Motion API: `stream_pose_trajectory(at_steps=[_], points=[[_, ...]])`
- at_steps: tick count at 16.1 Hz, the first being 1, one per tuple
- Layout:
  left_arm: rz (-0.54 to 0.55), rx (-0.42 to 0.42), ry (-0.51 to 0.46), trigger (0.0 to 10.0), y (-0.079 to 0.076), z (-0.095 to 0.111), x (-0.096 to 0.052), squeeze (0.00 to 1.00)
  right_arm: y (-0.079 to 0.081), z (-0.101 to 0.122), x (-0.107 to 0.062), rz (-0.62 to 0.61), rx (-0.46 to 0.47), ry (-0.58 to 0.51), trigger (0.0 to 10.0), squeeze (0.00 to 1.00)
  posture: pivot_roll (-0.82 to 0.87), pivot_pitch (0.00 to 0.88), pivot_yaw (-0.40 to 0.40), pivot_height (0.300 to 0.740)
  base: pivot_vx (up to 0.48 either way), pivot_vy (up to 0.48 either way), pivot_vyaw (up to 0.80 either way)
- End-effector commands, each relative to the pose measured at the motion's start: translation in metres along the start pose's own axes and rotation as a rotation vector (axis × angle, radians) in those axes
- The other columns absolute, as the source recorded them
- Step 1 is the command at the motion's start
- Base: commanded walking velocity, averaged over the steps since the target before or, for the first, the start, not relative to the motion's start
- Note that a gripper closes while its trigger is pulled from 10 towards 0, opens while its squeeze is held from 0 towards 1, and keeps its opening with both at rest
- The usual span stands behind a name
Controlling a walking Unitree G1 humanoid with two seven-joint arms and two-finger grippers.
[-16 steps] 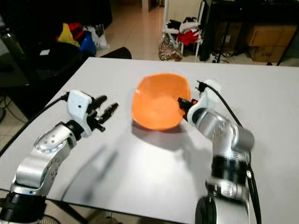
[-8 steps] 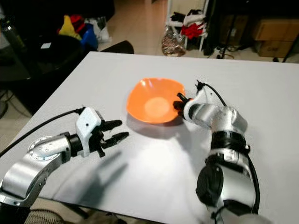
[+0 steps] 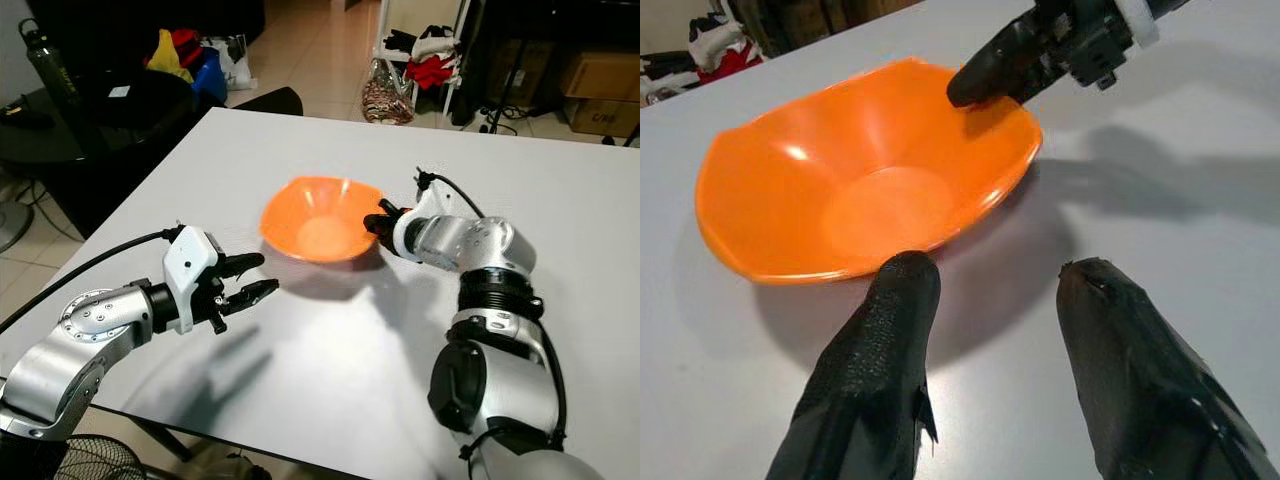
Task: Setting the table
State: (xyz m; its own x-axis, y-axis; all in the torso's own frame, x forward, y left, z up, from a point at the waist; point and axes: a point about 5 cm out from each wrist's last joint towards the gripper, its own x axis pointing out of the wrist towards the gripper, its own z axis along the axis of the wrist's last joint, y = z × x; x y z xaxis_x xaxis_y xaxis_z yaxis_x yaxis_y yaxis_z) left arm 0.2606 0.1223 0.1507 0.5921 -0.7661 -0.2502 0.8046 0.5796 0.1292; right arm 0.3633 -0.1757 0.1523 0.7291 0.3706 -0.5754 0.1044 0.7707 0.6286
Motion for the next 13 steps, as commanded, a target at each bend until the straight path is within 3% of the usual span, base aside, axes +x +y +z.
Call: stream_pose_trajectory(at_steps=[1, 6, 8, 10, 11, 12, 13], points=[[0.017, 0.023, -0.007, 10.0, 0.004, 0.003, 0.000, 0.00, 0.008, 0.006, -0.005, 0.026, -0.036, -0.013, 10.0, 1.00, 0.10, 0.000, 0.039, 0.727, 0.000, 0.000, 0.00], [0.032, 0.005, -0.044, 10.0, 0.004, 0.006, 0.001, 0.00, 0.004, -0.004, -0.028, 0.041, -0.089, 0.042, 10.0, 1.00, 0.09, 0.000, 0.036, 0.727, 0.000, 0.000, 0.00], [0.071, -0.044, -0.109, 10.0, 0.004, 0.013, -0.005, 0.00, -0.002, -0.012, -0.061, 0.055, -0.164, 0.009, 10.0, 1.00, 0.09, 0.000, 0.033, 0.727, 0.000, 0.000, 0.00], [0.207, -0.097, -0.158, 10.0, 0.011, 0.016, -0.007, 0.00, 0.002, -0.022, -0.083, 0.043, -0.292, -0.064, 10.0, 1.00, 0.09, 0.000, 0.043, 0.727, 0.000, 0.000, 0.00], [0.321, -0.119, -0.175, 10.0, 0.015, 0.016, -0.009, 0.00, 0.012, -0.026, -0.094, 0.044, -0.417, -0.230, 10.0, 1.00, 0.08, 0.000, 0.053, 0.727, 0.000, 0.000, 0.00], [0.353, -0.116, -0.181, 10.0, 0.016, 0.016, -0.011, 0.00, 0.016, -0.027, -0.097, 0.042, -0.462, -0.294, 10.0, 0.99, 0.08, 0.000, 0.056, 0.727, 0.000, 0.000, 0.00], [0.420, -0.124, -0.190, 10.0, 0.017, 0.015, -0.014, 0.00, 0.020, -0.028, -0.102, -0.011, -0.572, -0.475, 10.0, 0.00, 0.08, 0.000, 0.062, 0.727, 0.000, 0.000, 0.00]])
